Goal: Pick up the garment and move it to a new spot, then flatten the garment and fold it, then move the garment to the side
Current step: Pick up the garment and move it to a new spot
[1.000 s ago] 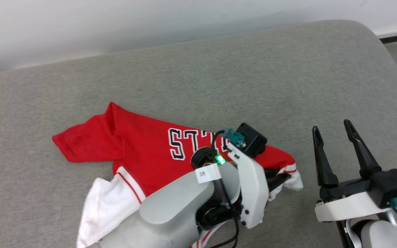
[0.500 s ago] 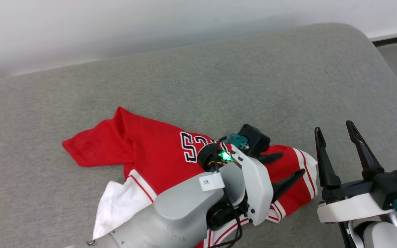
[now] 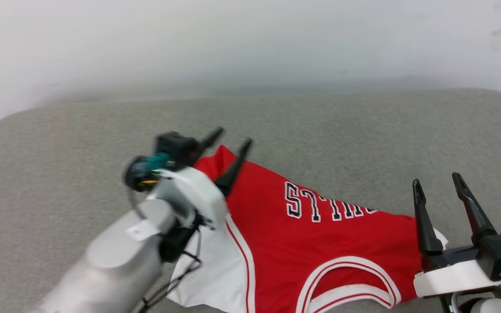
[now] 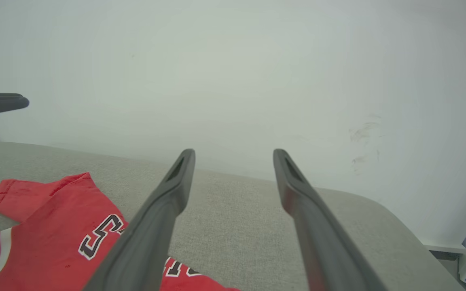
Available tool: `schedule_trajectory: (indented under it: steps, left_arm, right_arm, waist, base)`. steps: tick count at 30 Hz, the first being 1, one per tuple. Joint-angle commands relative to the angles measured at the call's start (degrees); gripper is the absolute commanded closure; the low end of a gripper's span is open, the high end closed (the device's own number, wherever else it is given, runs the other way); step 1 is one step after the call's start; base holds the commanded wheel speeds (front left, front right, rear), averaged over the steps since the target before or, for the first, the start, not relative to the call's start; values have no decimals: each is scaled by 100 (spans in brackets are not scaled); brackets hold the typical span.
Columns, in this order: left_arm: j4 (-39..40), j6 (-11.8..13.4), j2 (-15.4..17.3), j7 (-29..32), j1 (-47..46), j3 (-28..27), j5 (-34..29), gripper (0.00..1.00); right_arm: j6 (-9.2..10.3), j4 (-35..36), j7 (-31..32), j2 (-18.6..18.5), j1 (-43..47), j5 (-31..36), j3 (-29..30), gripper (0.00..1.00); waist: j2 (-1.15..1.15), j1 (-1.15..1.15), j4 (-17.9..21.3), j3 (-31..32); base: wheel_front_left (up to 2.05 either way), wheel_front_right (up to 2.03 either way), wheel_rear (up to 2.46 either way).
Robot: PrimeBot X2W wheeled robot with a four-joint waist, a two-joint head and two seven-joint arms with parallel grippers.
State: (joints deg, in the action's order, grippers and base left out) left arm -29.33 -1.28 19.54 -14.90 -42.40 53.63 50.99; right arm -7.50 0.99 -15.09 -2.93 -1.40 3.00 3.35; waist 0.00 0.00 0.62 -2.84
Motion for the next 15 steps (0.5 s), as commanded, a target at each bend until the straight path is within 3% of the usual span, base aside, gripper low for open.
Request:
schedule_trajectory:
  steps: [1,2,5,9,15]
  left_arm:
    - [309,130,148,-36,318,-348,-241,0]
    - [309,130,148,-36,318,-348,-241,0]
    - [1058,397,536,-28,1088,-1180,-872,0]
    - [1961,600,736,-29,2293,-2011,-1555,0]
    - [2851,705,419,-30,3632,-2912,-2353,0]
  right_arm:
    - [2,30,-11,7,79,17,25,0]
    - [2,30,-11,7,79,17,25,0]
    - [2,74,-11,9,150,-30,30,0]
    - [2,128,-12,9,218,-71,30,0]
    - [2,179,-12,9,348,-150,81,0]
  waist:
    - [0,0,-221,177]
    - [0,0,-221,177]
    - [0,0,-285,231]
    - [0,0,-320,280]
    - [0,0,-375,311]
  base:
    - [0,0,0]
    - [0,0,0]
    - [0,0,0]
    - [0,0,0]
    - [0,0,0]
